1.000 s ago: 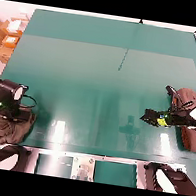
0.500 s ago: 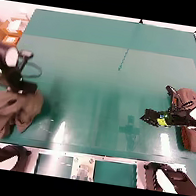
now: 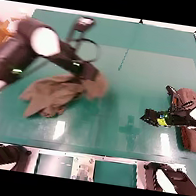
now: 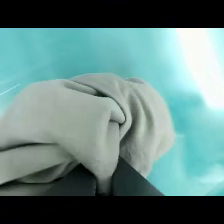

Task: Fold the shirts.

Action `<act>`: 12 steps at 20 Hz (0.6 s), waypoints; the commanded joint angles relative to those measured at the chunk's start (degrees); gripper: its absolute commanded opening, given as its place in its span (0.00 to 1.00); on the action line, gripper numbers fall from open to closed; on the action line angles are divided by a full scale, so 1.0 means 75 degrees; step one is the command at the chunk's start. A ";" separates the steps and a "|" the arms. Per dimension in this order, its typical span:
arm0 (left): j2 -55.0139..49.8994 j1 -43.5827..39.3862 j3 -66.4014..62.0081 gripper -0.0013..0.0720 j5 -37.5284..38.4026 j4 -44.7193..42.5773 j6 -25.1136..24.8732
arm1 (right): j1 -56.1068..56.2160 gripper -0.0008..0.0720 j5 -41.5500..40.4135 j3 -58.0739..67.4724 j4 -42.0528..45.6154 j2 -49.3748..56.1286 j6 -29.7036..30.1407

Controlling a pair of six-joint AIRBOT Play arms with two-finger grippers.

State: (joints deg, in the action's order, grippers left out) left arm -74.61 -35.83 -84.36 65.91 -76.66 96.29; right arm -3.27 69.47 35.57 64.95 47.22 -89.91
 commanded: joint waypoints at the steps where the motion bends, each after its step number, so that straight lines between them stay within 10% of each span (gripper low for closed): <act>1: -0.1533 -0.0548 -0.0117 0.05 -0.1883 0.2034 -0.1099 | 0.0006 0.03 0.0000 -0.0003 -0.0003 -0.0003 0.0000; 2: -0.1918 -0.0545 -0.0117 0.21 -0.1961 0.2361 -0.1107 | 0.0006 0.03 0.0000 -0.0003 -0.0003 -0.0003 0.0000; 3: -0.2133 -0.0539 -0.0117 0.73 -0.1900 0.2404 -0.1102 | 0.0006 0.03 -0.0003 -0.0003 -0.0003 -0.0003 0.0000; 4: -0.2206 -0.0469 -0.0119 0.95 -0.1743 0.2393 -0.1102 | 0.0006 0.03 -0.0006 -0.0003 -0.0003 -0.0003 0.0000; 6: -0.2171 0.0029 -0.0443 0.95 -0.0740 0.2279 -0.1105 | 0.0006 0.11 -0.0073 -0.0003 -0.0003 -0.0003 0.0000; 9: -0.1836 0.1306 -0.1142 0.95 0.1387 0.1769 -0.1107 | 0.0006 0.62 -0.0093 -0.0003 -0.0009 -0.0003 0.0000; 12: -0.1064 0.2591 -0.0755 0.95 0.2413 0.0874 -0.1107 | 0.0009 0.62 -0.0475 -0.0003 -0.0431 0.0055 0.0003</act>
State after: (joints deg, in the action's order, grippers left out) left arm -85.97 -23.75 -90.65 73.91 -65.04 88.36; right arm -3.27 68.07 35.57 64.20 47.31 -89.89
